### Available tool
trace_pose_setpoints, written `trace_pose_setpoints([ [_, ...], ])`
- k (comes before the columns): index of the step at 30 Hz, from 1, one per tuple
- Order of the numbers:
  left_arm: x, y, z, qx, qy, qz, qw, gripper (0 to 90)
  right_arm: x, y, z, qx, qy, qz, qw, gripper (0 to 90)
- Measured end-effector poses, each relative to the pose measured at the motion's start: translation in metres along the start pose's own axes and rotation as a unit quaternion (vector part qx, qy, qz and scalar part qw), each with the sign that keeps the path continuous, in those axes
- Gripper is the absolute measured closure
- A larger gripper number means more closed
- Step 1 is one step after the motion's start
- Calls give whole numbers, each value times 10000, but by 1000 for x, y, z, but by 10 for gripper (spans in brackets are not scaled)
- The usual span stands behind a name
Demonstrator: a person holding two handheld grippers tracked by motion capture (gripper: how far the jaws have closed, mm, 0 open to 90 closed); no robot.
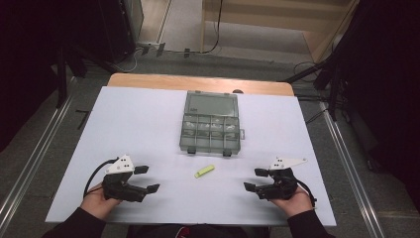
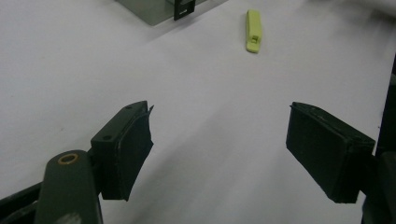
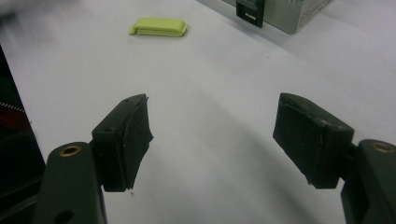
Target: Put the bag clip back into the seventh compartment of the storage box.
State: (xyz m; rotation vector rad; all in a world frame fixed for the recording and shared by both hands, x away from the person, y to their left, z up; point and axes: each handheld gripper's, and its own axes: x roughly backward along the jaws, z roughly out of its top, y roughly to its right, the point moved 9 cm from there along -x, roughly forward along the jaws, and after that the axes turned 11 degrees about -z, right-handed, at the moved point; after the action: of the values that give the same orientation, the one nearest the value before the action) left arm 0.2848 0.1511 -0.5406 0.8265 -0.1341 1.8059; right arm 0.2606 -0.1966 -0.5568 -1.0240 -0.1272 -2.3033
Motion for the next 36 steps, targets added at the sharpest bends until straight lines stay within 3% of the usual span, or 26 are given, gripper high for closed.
trace_pose_setpoints([
  [12, -1, -4, -2, 7, -73, 157, 9998, 217, -2, -3, -1, 8, -28, 46, 10000, 274],
  [36, 3, -5, 2, -63, 80, 160, 9998, 217, 0, -3, 1, -82, 32, 105, 9999, 275],
])
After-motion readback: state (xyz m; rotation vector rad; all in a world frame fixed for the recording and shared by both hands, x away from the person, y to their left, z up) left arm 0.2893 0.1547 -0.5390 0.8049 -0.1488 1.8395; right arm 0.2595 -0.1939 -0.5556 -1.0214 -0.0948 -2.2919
